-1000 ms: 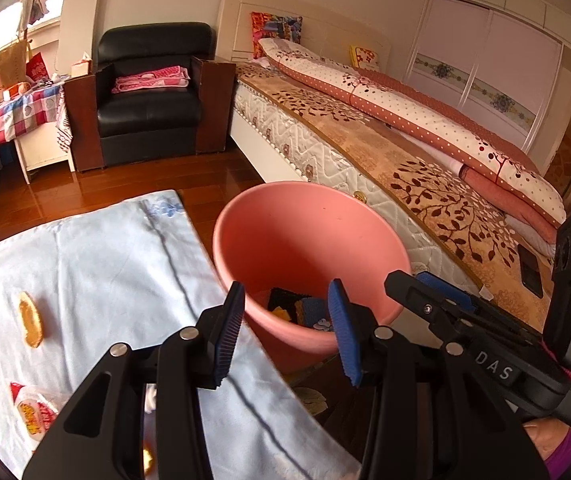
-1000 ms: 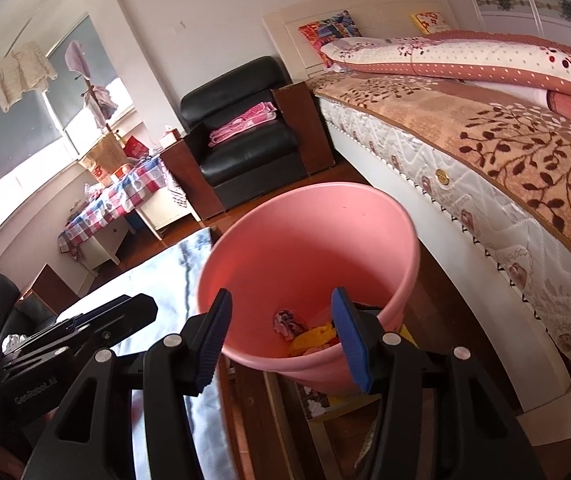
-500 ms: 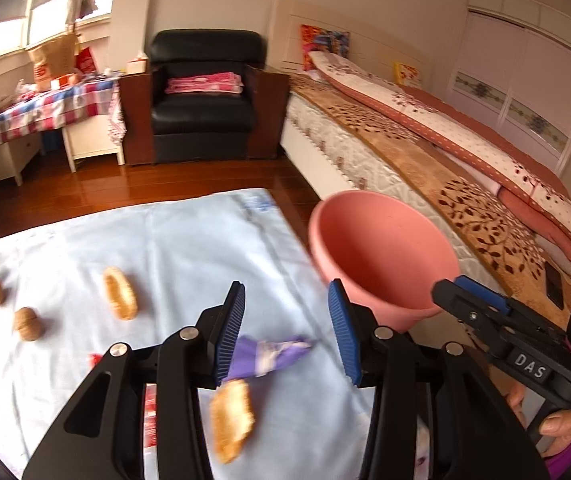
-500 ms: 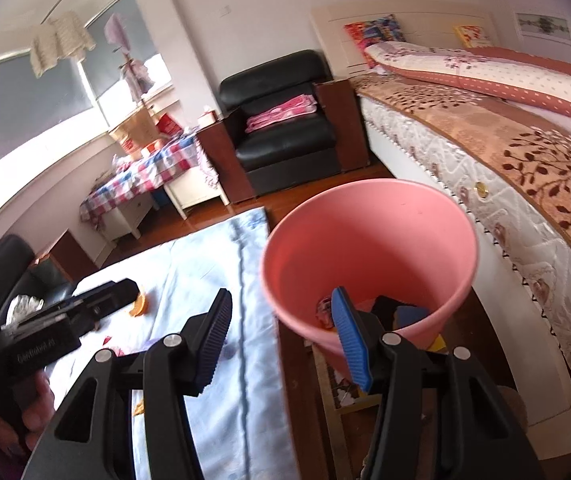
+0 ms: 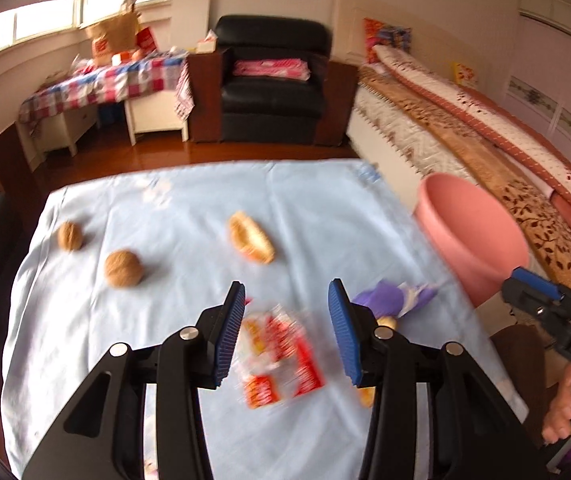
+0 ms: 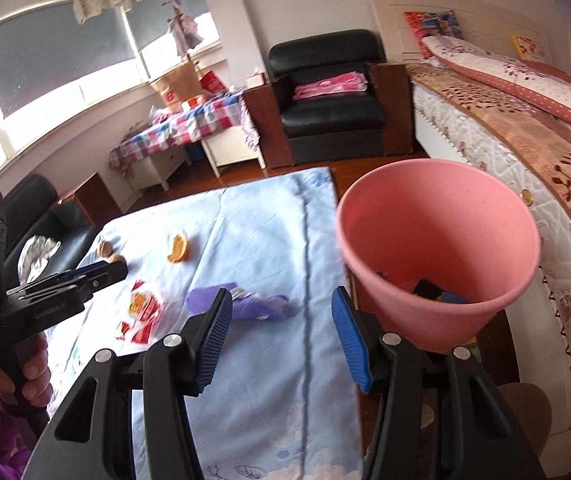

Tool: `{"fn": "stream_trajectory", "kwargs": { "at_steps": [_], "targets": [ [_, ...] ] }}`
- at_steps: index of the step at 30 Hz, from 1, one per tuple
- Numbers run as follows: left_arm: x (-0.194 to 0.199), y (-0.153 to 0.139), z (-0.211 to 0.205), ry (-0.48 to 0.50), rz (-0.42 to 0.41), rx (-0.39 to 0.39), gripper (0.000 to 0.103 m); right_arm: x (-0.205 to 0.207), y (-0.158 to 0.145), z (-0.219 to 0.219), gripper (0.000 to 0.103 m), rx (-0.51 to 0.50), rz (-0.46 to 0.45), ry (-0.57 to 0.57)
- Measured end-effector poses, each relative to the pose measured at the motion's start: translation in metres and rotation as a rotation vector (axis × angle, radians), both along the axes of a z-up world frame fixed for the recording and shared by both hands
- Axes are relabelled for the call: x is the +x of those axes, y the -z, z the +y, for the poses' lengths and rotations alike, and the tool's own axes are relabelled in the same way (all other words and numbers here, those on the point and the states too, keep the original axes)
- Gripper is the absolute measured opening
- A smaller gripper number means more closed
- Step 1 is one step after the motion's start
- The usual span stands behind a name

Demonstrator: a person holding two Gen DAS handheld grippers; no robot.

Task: Collect trash
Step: 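Move the left tool to the red-white snack bag while the right tool reaches the bread crust, then close the left tool on the snack bag while the right tool grasps the bread crust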

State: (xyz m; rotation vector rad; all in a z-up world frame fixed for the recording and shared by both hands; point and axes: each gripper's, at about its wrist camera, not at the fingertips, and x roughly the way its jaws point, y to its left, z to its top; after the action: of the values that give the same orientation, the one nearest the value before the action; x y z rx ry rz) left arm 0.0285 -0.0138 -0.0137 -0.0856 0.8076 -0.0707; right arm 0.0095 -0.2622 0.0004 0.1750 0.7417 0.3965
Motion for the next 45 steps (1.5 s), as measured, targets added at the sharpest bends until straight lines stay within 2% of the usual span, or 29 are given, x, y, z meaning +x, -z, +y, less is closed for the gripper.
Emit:
{"fn": "stream_trajectory", "kwargs": {
  "at_steps": [10,15,20,26,28,32,37,45],
  "targets": [
    [-0.003,0.038,0.017,-0.017,0.132,-0.006,0.043,0.0,0.018,0.028,0.051,-0.026,0.07,-0.129],
    [-0.001,0.047,0.018,-0.017,0.158,-0.021,0.043,0.0,0.025,0.041,0.051,-0.023,0.11,-0.194],
    [-0.001,0.049,0.024,-0.02,0.157,-0.071,0.043,0.0,0.03,0.054,0.051,-0.035,0.133,-0.24],
    [-0.003,0.046,0.021,0.015,0.134,-0.082,0.016,0.006,0.033,0.063,0.051,-0.026,0.157,-0.257],
    [-0.006,0.044,0.018,0.028,0.122,-0.08,0.011,0.012,0.034,0.067,0.05,-0.021,0.169,-0.259],
    [-0.01,0.037,0.016,0.047,0.087,-0.081,0.004,0.021,0.041,0.075,0.042,-0.03,0.21,-0.264],
    [-0.015,0.029,0.017,0.048,0.055,-0.09,0.004,0.028,0.048,0.085,0.033,-0.062,0.232,-0.261],
    [-0.019,0.025,0.022,0.048,0.041,-0.097,0.004,0.03,0.059,0.098,0.008,-0.11,0.249,-0.267]
  ]
}}
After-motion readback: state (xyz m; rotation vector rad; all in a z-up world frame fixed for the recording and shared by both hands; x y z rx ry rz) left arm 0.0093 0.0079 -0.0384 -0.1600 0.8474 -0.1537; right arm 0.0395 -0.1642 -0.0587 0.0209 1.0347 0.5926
